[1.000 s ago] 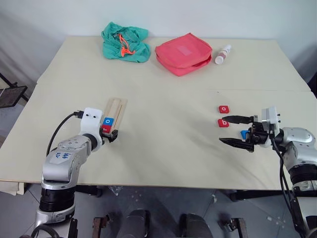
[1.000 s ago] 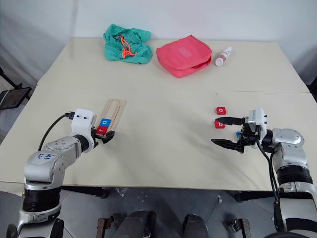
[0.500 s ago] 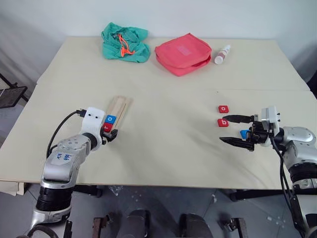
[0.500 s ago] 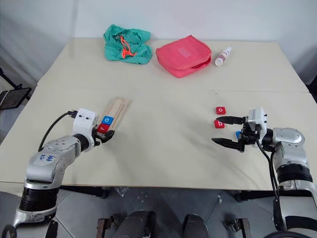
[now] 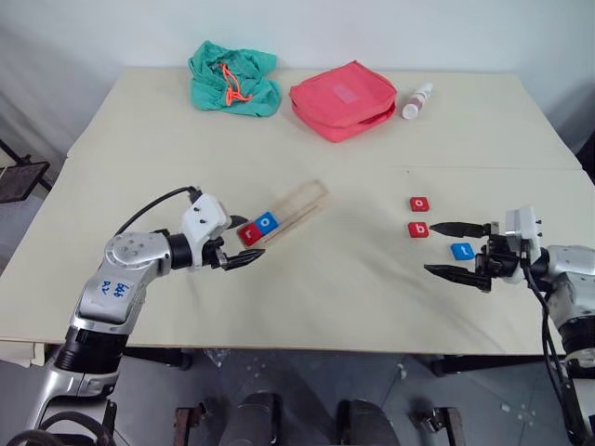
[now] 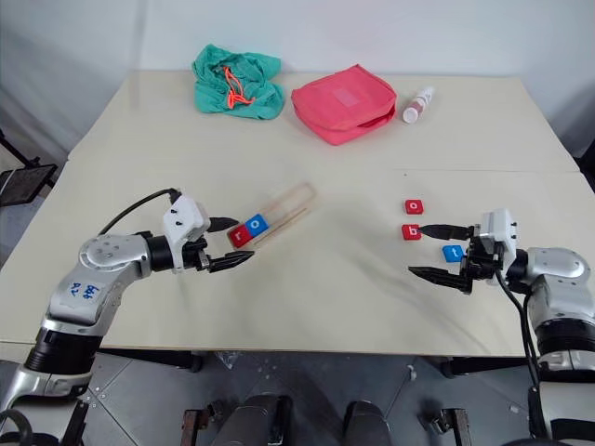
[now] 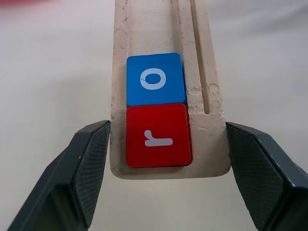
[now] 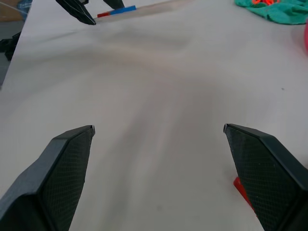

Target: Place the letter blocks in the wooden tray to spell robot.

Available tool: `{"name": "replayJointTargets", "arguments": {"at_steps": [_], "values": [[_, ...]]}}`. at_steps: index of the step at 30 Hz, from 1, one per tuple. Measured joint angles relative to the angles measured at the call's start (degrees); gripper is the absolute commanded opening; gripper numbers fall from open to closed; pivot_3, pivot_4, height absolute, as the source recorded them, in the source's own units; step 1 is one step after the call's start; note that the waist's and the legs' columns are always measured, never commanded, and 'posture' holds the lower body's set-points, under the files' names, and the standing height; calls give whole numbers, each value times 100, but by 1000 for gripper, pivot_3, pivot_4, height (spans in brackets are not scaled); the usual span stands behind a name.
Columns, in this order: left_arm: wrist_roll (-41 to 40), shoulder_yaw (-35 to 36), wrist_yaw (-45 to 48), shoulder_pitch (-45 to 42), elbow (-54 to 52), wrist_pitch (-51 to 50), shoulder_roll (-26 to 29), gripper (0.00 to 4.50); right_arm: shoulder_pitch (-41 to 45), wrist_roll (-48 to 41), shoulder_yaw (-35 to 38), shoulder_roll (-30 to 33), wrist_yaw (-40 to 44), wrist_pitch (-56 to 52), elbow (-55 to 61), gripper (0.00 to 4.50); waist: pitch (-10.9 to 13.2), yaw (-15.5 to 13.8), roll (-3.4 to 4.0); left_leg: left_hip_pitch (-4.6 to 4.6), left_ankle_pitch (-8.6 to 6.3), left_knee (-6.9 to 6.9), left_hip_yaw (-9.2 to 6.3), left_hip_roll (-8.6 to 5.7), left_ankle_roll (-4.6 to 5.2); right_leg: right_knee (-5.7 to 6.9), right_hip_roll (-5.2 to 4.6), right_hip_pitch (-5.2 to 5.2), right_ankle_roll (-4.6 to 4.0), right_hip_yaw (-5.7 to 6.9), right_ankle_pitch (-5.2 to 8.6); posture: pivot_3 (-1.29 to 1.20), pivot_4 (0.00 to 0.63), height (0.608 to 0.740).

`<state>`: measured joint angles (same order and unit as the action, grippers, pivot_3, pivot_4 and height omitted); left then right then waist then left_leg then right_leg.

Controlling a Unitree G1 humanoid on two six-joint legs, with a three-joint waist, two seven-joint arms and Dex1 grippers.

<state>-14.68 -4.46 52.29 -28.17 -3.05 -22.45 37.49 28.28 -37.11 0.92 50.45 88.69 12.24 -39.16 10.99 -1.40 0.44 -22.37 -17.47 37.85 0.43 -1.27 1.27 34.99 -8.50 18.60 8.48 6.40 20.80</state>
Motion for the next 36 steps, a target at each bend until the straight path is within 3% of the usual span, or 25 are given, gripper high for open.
{"name": "replayJointTargets", "arguments": {"at_steps": [7, 22, 31, 36], "values": [[259, -841, 845, -452, 594, 406, -181, 3418, -889, -260, 200, 277, 0, 40, 359, 4500, 2, -1, -3, -2, -1, 10, 10, 0, 4, 3, -1, -2, 0, 5, 0, 0, 150, 740], [1048, -1670, 1059, -1344, 1305, 303, -897, 3418, -2029, -89, 1111, 83, -73, -103, 1425, 4500, 5, -37, -8, -8, -2, 17, 7, -3, 6, 5, -1, -6, 1, 12, 0, 0, 150, 740], [1330, -1907, 990, -1469, 1235, 87, -1115, 3418, -2185, -56, 1490, 17, -99, -246, 1662, 4500, 6, -16, -10, -8, -3, 18, 2, -1, 8, 3, -1, -6, 1, 10, -1, 0, 150, 740], [1417, -1914, 989, -1467, 1090, -4, -1102, 3418, -1955, -23, 1748, 20, -39, -225, 1009, 4500, 6, -33, -10, -9, -3, 19, 2, -3, 9, 3, -1, -8, 1, 13, -1, 0, 150, 740]]}}
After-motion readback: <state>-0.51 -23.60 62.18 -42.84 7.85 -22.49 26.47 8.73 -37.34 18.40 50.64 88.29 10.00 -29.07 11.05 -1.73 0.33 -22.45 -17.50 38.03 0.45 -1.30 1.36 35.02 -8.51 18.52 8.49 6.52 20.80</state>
